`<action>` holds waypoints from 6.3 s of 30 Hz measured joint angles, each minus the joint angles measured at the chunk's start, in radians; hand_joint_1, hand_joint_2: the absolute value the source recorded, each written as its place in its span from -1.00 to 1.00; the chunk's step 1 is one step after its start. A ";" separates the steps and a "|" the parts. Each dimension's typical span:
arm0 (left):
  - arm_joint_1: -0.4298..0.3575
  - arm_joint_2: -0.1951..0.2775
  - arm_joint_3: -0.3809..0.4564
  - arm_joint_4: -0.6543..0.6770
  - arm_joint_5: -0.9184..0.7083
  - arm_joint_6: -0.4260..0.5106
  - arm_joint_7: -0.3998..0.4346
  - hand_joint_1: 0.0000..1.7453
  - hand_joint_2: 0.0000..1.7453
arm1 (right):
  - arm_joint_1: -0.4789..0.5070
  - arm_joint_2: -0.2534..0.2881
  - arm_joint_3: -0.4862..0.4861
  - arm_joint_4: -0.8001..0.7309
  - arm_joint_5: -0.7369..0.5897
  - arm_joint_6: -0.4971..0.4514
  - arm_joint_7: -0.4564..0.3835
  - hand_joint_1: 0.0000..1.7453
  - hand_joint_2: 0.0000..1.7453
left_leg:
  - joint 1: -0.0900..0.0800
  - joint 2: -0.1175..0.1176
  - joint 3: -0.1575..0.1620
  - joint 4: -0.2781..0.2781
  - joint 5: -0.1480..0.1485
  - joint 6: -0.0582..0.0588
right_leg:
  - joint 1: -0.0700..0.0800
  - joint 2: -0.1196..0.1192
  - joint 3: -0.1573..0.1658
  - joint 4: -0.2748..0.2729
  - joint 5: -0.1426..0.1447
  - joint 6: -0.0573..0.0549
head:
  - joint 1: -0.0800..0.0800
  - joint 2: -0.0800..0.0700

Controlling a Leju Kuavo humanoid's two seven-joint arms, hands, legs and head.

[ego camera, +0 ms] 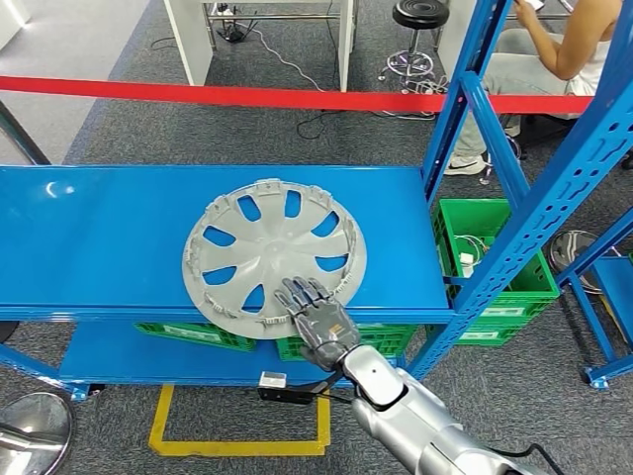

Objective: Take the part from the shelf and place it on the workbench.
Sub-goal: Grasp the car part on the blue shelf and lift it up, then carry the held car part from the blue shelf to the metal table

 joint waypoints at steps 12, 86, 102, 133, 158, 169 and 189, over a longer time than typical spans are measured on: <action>0.000 0.000 -0.005 0.000 0.001 -0.001 -0.005 -1.00 -1.00 | 0.018 0.002 0.004 -0.020 0.002 -0.018 -0.025 -1.00 1.00 | 0.000 0.000 0.000 0.000 0.000 0.000 | 0.000 0.000 0.000 0.000 0.000 0.000 | 0.000 0.000; 0.000 -0.016 -0.047 -0.003 0.075 0.021 -0.084 -1.00 1.00 | 0.183 0.059 -0.246 -0.246 0.187 -0.163 -0.385 1.00 1.00 | 0.000 0.000 -0.004 0.000 0.000 0.000 | 0.000 0.001 -0.004 0.001 0.000 0.000 | 0.000 0.000; 0.012 0.023 -0.046 -0.003 0.094 0.105 -0.125 -1.00 1.00 | 0.128 -0.006 -0.099 -0.867 0.132 -0.195 -0.233 1.00 1.00 | 0.000 0.005 -0.006 0.000 0.001 0.000 | 0.000 0.005 -0.008 0.002 0.001 0.000 | 0.000 0.000; -0.003 0.022 -0.049 -0.003 0.074 0.108 -0.134 -1.00 1.00 | 0.134 -0.051 -0.043 -0.884 0.110 -0.195 -0.216 1.00 1.00 | 0.000 0.005 -0.006 0.000 0.001 0.000 | 0.000 0.005 -0.008 0.002 0.002 -0.001 | 0.000 0.000; -0.014 0.047 -0.063 -0.003 0.064 0.066 -0.103 -1.00 1.00 | 0.133 -0.060 -0.039 -0.866 0.137 -0.195 -0.205 1.00 1.00 | 0.013 0.003 0.026 -0.034 0.013 0.011 | -0.006 0.014 -0.134 0.159 0.007 0.018 | 0.012 0.000; -0.013 0.059 -0.064 -0.003 0.063 0.072 -0.096 -1.00 1.00 | 0.133 -0.058 -0.045 -0.860 0.125 -0.195 -0.214 1.00 1.00 | 0.016 0.000 -0.099 0.246 -0.158 -0.040 | -0.007 0.015 -0.125 0.064 0.057 -0.029 | 0.002 0.000; -0.014 0.053 -0.081 -0.005 0.046 0.073 -0.090 -1.00 1.00 | 0.140 -0.050 -0.076 -0.840 0.145 -0.195 -0.218 1.00 1.00 | -0.012 0.006 -0.081 0.012 0.058 0.026 | 0.017 0.015 -0.105 0.207 -0.018 -0.017 | 0.010 0.000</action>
